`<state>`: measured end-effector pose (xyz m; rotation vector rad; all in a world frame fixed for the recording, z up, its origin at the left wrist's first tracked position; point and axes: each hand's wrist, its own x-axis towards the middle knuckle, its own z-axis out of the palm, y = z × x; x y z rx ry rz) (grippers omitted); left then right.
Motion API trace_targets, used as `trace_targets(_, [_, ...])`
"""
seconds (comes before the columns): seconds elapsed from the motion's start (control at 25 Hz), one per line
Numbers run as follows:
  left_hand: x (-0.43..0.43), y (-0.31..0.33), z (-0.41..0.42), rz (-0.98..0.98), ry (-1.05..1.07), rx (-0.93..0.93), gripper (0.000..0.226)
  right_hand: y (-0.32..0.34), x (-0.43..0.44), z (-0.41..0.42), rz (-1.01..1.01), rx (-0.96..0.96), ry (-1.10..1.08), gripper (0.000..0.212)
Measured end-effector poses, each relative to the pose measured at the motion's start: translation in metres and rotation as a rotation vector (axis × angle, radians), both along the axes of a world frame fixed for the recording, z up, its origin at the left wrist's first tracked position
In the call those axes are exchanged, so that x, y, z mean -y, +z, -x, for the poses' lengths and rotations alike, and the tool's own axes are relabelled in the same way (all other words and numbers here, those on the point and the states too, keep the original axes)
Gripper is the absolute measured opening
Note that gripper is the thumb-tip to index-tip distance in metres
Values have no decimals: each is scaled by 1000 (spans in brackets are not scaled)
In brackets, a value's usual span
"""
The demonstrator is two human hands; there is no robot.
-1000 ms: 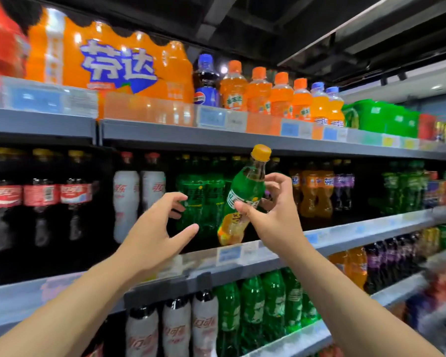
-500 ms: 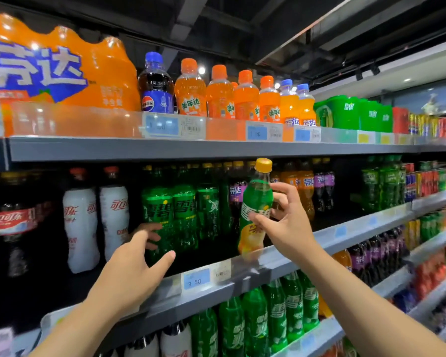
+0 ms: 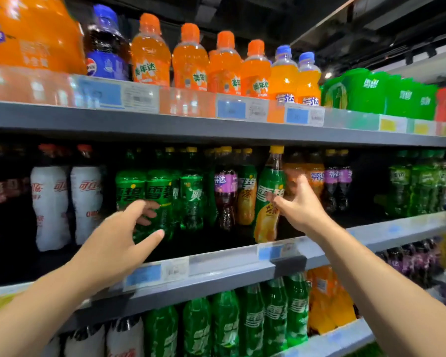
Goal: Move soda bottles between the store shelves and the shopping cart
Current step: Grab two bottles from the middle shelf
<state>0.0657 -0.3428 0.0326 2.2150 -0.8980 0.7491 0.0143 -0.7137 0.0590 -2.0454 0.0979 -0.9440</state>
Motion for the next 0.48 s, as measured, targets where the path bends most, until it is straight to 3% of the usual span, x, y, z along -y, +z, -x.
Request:
trace_targets(0.12, [57,6,0,75,-34,11,37,1,22,-25,-39,-28,92,53])
trace_targets(0.32, [113,1,-15,65,-12,-93,34,5,37,-63,-58,-61,234,69])
trace_targets(0.48, [142,5,-33,101,33,-162,45,1,45,-76,-33,-61,277,67])
